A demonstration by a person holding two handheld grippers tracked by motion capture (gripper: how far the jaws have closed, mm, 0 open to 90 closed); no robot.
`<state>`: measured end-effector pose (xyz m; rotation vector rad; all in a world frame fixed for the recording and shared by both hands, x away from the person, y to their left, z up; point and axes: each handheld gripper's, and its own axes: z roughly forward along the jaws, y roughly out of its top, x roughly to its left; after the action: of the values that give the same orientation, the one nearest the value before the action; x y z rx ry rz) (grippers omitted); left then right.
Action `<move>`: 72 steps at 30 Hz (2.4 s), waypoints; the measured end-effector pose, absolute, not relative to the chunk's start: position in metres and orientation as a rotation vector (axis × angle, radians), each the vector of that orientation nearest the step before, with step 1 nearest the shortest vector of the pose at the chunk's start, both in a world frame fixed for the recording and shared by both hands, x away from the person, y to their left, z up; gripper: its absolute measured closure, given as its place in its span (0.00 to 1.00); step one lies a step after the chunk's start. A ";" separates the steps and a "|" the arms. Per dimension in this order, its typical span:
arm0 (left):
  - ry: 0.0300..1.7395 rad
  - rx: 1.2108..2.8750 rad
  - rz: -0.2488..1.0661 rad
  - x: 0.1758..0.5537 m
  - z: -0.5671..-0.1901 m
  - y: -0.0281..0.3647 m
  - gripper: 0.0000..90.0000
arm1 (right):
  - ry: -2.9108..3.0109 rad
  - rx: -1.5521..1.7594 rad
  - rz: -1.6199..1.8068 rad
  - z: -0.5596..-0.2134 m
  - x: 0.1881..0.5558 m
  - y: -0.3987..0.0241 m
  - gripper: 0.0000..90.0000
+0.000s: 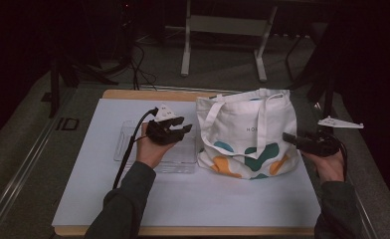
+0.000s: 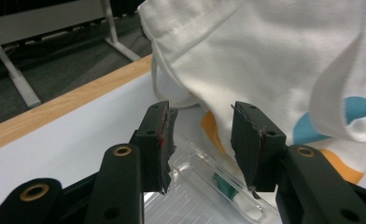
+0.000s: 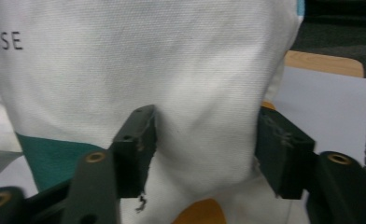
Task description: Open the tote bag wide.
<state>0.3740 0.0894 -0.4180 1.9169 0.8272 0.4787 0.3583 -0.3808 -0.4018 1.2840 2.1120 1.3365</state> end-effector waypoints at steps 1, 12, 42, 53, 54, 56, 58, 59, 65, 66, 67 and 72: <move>0.831 1.923 0.483 0.376 -0.419 0.088 0.64 | 2.110 1.283 1.335 -0.402 0.358 -0.381 0.51; 0.836 1.934 0.464 0.395 -0.419 0.075 0.64 | 2.118 1.251 1.294 -0.406 0.358 -0.377 0.78; 0.892 1.876 0.312 0.432 -0.431 0.052 0.67 | 2.109 1.201 1.270 -0.405 0.353 -0.377 0.98; 0.867 1.877 0.330 0.427 -0.428 0.051 0.97 | 2.105 1.193 1.278 -0.405 0.351 -0.379 0.98; 0.868 1.877 0.330 0.426 -0.427 0.052 0.97 | 2.105 1.189 1.278 -0.405 0.351 -0.380 0.98; 0.863 1.876 0.332 0.425 -0.426 0.053 0.97 | 2.104 1.184 1.280 -0.404 0.349 -0.381 0.98; 0.860 1.875 0.335 0.423 -0.424 0.054 0.97 | 2.101 1.180 1.283 -0.404 0.348 -0.382 0.98; 0.857 1.877 0.337 0.423 -0.423 0.055 0.97 | 2.099 1.180 1.283 -0.404 0.347 -0.382 0.98; 0.841 1.880 0.347 0.416 -0.417 0.058 0.97 | 2.090 1.165 1.279 -0.402 0.341 -0.384 0.98; 0.844 1.877 0.349 0.415 -0.416 0.058 0.97 | 2.088 1.163 1.280 -0.401 0.340 -0.385 0.98; 0.840 1.879 0.350 0.414 -0.415 0.059 0.97 | 2.084 1.160 1.281 -0.401 0.338 -0.386 0.98; 0.838 1.870 0.345 0.408 -0.412 0.064 0.97 | 2.075 1.142 1.286 -0.399 0.332 -0.389 0.99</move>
<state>0.4081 0.0640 -0.4123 1.8696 0.8381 0.3455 0.3317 -0.3888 -0.3988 1.1422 2.0749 1.2864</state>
